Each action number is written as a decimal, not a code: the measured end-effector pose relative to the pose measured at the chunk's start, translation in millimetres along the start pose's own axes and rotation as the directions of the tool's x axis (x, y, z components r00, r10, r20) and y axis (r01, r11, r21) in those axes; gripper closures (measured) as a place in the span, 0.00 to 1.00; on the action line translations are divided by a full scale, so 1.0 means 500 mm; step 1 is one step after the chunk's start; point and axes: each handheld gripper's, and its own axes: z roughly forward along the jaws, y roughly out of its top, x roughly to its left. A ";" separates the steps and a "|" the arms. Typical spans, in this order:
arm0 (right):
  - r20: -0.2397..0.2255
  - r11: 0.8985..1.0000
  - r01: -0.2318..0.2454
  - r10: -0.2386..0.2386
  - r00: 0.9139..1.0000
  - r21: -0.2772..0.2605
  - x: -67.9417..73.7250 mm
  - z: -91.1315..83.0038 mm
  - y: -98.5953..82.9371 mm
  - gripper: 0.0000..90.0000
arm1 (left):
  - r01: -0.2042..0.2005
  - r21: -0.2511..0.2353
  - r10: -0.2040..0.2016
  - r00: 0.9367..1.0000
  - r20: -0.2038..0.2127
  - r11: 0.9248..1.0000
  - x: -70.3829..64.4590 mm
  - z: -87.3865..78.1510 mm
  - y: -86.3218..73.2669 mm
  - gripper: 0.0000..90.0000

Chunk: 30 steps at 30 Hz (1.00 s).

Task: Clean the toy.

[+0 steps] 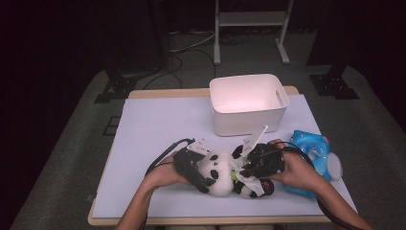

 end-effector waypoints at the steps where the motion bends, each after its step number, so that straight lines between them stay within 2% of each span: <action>1: 0.003 1.000 0.000 0.000 1.000 0.001 -0.002 -0.001 -0.001 0.93 | 0.007 0.000 -0.007 1.000 0.001 1.000 -0.001 -0.001 -0.002 0.03; 9: 0.011 0.999 -0.032 0.032 0.999 -0.005 -0.023 -0.002 -0.011 0.94 | 0.007 0.008 -0.007 1.000 0.000 1.000 0.002 -0.001 -0.009 0.03; 11: 0.011 0.999 -0.036 0.036 0.999 -0.004 -0.026 -0.001 -0.010 0.94 | -0.005 0.011 0.005 1.000 -0.003 1.000 0.005 0.001 -0.011 0.03; 15: 0.024 0.999 -0.040 0.040 0.999 -0.001 -0.025 0.002 -0.002 0.94 | 0.024 -0.012 -0.024 1.000 -0.010 1.000 0.014 0.010 -0.014 0.07; 18: 0.022 0.999 -0.028 0.029 0.999 -0.027 -0.016 -0.004 0.013 0.94 | 0.012 -0.020 -0.012 1.000 -0.012 1.000 0.014 0.010 -0.015 0.10; 21: 0.007 1.000 0.001 0.000 1.000 -0.029 -0.005 -0.007 0.031 0.94 | 0.016 -0.024 -0.016 1.000 -0.016 1.000 0.013 0.010 -0.013 0.11; 24: 0.010 1.000 0.029 -0.029 1.000 -0.009 0.003 0.003 0.056 0.94 | 0.014 -0.022 -0.015 1.000 -0.014 1.000 0.014 0.011 -0.012 0.11; 30: -0.015 0.999 0.047 -0.047 0.999 0.013 0.009 0.023 0.084 0.94 | 0.034 -0.027 -0.035 0.999 -0.016 0.999 0.014 0.012 -0.012 0.11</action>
